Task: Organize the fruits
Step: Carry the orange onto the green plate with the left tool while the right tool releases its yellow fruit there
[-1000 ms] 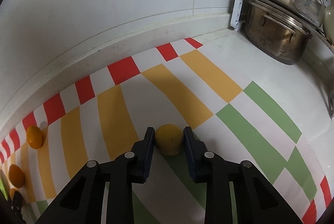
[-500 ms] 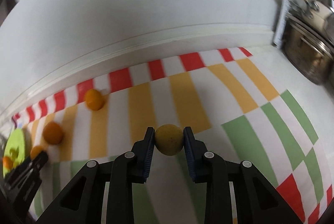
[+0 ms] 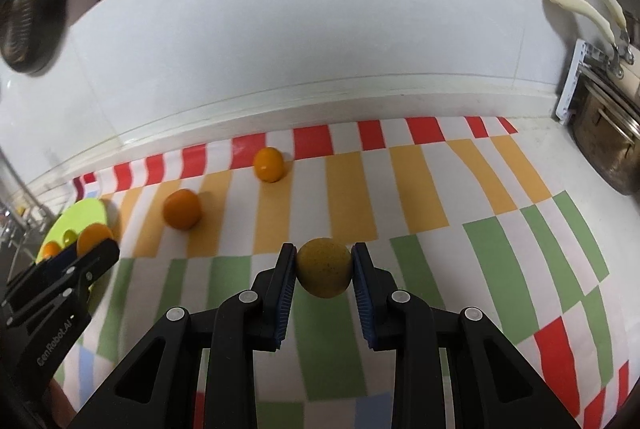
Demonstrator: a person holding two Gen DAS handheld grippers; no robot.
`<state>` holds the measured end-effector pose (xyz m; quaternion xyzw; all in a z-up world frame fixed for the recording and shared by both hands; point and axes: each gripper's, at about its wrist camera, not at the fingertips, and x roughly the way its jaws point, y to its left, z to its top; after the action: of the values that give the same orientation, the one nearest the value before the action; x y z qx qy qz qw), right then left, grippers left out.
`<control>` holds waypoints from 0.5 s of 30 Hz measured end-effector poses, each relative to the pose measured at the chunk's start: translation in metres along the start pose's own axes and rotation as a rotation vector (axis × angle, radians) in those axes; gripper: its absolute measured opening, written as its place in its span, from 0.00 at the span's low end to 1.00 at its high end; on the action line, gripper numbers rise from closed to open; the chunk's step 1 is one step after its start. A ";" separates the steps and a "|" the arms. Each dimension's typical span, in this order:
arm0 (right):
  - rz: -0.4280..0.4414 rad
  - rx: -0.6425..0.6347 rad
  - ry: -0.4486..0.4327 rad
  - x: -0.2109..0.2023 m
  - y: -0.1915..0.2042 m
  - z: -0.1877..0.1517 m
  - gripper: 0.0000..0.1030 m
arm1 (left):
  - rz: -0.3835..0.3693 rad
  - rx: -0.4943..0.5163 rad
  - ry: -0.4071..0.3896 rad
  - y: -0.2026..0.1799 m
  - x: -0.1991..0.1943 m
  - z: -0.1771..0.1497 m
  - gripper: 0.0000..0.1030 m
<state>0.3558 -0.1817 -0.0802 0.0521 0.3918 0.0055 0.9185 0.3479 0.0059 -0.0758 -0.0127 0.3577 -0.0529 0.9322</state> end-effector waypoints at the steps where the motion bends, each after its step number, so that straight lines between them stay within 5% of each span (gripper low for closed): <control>1: 0.007 -0.005 -0.001 -0.002 0.001 -0.001 0.28 | -0.005 0.000 -0.008 -0.001 -0.006 0.000 0.31; 15: 0.102 -0.084 -0.077 -0.065 0.032 -0.011 0.28 | -0.005 0.015 -0.093 0.011 -0.080 -0.008 0.31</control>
<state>0.3034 -0.1518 -0.0380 0.0337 0.3525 0.0669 0.9328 0.2845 0.0254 -0.0293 -0.0090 0.3138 -0.0575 0.9477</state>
